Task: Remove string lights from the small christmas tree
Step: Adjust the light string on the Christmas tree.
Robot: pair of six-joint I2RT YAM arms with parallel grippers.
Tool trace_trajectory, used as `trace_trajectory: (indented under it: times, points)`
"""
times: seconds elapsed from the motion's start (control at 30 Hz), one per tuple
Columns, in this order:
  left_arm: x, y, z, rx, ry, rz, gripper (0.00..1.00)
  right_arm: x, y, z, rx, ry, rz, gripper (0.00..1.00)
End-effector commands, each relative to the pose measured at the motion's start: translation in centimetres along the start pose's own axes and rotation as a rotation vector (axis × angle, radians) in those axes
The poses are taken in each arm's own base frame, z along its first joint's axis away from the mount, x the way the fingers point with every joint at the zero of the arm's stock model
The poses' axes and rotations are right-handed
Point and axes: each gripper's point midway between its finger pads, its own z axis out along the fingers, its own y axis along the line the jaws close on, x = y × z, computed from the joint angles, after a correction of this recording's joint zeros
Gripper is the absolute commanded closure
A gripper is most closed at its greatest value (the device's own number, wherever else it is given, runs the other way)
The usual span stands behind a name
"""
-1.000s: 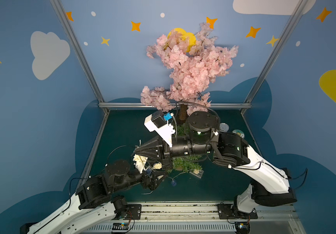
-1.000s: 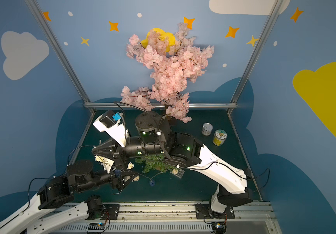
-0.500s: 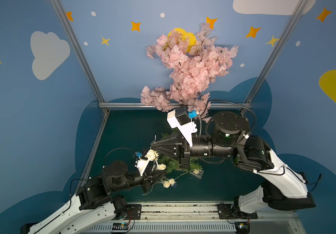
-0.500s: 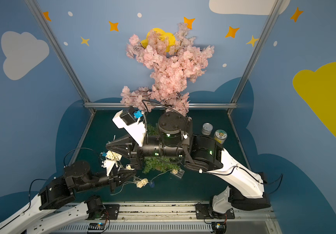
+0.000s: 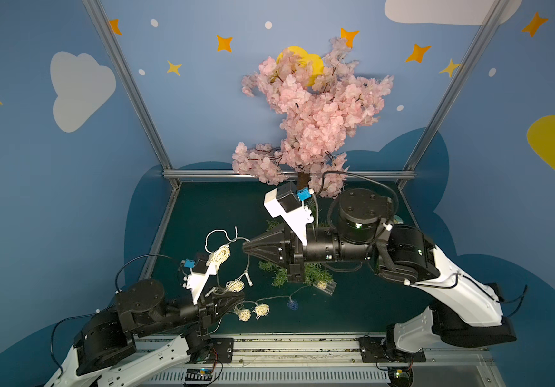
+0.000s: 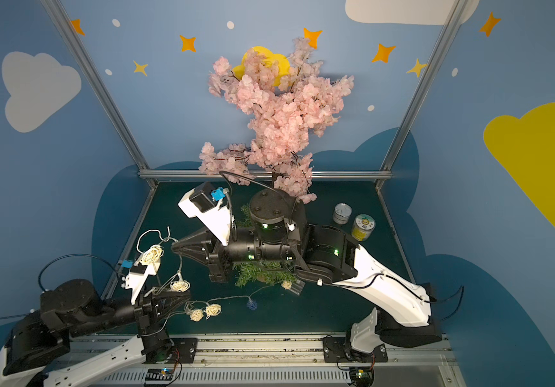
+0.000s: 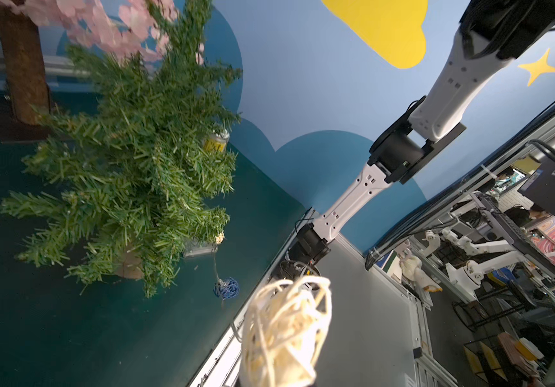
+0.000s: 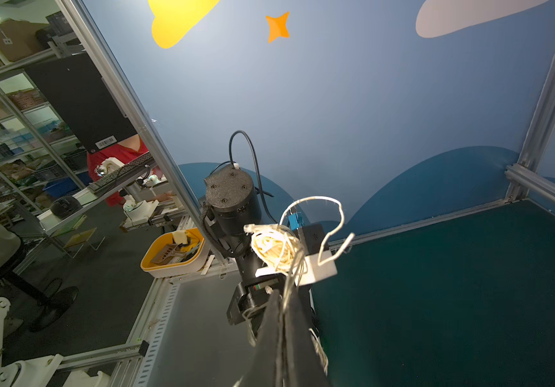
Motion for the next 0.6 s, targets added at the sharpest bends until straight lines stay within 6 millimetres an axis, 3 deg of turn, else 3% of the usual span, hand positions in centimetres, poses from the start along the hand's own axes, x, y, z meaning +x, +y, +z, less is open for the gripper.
trace_trajectory:
  times: [0.0,0.13,0.33,0.4,0.57]
  points:
    - [0.3,-1.1,1.7,0.073,0.048,-0.019,0.96,-0.4,-0.6,-1.9,0.056,-0.029,-0.013,1.00]
    - [-0.7,-2.5,3.8,0.151,0.064,-0.014,0.96,0.2,-2.9,-5.0,0.186,-0.048,-0.013,1.00]
    - [-2.0,-4.6,7.8,0.237,0.096,0.025,0.96,1.6,-6.8,-12.7,0.448,-0.127,0.022,1.00]
    - [-2.3,-5.6,9.4,0.250,0.124,0.068,0.96,2.3,-7.7,-15.2,0.521,-0.155,0.034,1.00]
    - [-2.8,-7.9,14.2,0.248,0.188,0.200,0.96,4.4,-9.7,-19.3,0.684,-0.144,0.047,1.00]
